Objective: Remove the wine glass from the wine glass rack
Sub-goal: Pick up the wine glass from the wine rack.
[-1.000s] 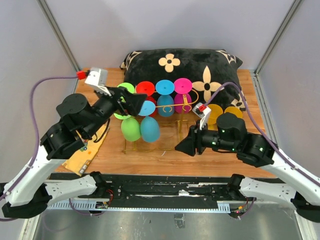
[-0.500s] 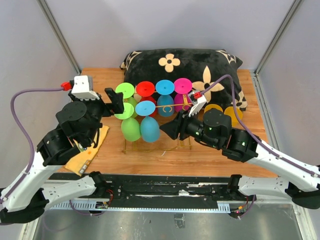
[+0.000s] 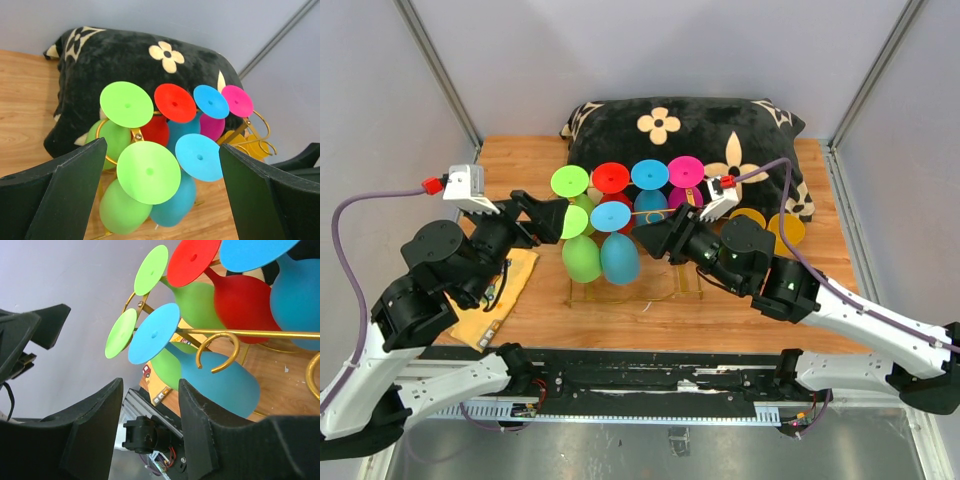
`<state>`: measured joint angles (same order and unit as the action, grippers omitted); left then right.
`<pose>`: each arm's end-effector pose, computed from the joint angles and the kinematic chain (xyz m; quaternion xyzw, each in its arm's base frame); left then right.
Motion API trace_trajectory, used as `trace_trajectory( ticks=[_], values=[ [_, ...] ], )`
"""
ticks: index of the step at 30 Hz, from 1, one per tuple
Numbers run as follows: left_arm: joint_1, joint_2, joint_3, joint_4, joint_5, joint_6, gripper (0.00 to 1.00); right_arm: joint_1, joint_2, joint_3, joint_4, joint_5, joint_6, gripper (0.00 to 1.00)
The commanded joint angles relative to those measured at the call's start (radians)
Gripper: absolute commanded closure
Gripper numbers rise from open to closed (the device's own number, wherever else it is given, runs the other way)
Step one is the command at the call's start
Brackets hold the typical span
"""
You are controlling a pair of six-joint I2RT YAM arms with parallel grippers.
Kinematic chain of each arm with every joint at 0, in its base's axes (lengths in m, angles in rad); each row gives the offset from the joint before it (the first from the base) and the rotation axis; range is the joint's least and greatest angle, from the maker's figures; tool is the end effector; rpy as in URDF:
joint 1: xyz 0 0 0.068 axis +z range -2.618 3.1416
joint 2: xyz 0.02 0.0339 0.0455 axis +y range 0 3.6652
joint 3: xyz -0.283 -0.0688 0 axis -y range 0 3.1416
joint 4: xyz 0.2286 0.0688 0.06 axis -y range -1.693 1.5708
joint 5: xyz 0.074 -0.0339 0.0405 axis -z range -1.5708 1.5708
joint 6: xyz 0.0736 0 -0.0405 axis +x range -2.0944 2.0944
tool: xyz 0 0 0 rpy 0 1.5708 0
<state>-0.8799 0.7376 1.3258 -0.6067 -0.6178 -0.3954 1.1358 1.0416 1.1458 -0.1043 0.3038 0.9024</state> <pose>0.0975 -0.0510 0.4781 -0.0437 0.7111 -0.2230 0.6654 0.1221 0.2106 0.4412 0.0249 0.7067 0.5392 0.4575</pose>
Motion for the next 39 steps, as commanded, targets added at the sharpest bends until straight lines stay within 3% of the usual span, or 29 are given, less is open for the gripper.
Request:
trace_trajectory(
  ticks=[1, 16, 24, 39],
  values=[
    [0.004, -0.02, -0.01, -0.002, 0.065, -0.053, 0.0, 0.012, 0.005, -0.004, 0.021, 0.082, 0.087, 0.5],
    [0.004, -0.037, -0.032, 0.064, 0.129, -0.038, 0.0, 0.011, 0.068, 0.018, 0.023, 0.135, 0.236, 0.5],
    [0.004, -0.048, -0.029, 0.057, 0.166, -0.041, 0.0, 0.012, 0.09, -0.027, 0.148, 0.185, 0.265, 0.59],
    [0.004, -0.064, -0.034, 0.072, 0.192, -0.053, 0.0, 0.012, 0.103, -0.032, 0.117, 0.205, 0.313, 0.68]
  ],
)
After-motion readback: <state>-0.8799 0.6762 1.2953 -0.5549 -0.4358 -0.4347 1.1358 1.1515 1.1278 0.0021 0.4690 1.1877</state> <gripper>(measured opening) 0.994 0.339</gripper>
